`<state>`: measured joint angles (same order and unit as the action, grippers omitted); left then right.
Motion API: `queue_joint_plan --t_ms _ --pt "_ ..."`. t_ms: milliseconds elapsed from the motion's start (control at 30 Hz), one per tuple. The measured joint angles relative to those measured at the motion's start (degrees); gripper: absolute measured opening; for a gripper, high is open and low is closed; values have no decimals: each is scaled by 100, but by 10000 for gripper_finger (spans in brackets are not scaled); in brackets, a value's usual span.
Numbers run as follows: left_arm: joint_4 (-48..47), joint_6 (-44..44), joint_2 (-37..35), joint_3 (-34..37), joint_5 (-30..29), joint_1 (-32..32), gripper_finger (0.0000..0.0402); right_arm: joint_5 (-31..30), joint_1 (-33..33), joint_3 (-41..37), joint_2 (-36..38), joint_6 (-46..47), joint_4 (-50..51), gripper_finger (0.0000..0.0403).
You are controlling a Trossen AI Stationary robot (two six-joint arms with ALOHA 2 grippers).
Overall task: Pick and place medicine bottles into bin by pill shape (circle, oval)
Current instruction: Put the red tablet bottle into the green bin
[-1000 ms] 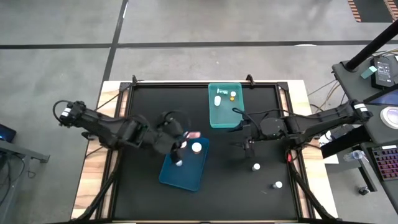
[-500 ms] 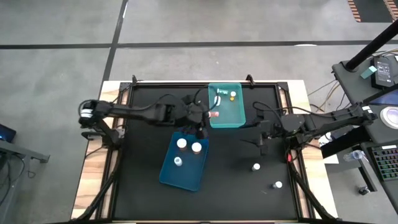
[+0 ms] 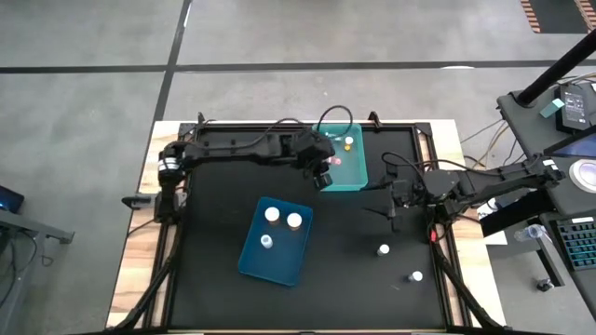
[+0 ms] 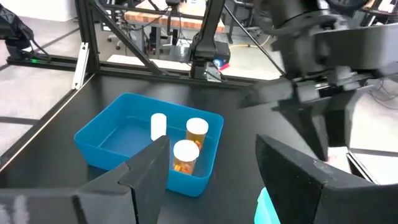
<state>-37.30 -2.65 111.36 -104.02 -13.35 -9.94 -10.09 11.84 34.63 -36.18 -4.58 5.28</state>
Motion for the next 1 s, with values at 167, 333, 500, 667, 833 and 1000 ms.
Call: queue_joint_plan --t_ms 167,333,500,667,833,1000 --pt "-963 -8 566 -916 32 -156 93 -46 -11 0 4 -27 -1 226" --pt "-1436 0 1127 -1482 221 -191 92 -55 -11 0 2 -59 0 226" --pt "-1565 1 1494 -1597 222 -222 91 -55 -12 0 0 -59 0 226" --pt "-1383 -3 1598 -1551 213 -235 91 -55 -13 0 0 -88 0 226" --pt "-1364 -137 1627 -1501 95 -240 91 -55 -13 0 0 -90 2 226" --pt "-1445 -148 1621 -1415 93 -240 91 -55 -13 0 0 -85 2 226"
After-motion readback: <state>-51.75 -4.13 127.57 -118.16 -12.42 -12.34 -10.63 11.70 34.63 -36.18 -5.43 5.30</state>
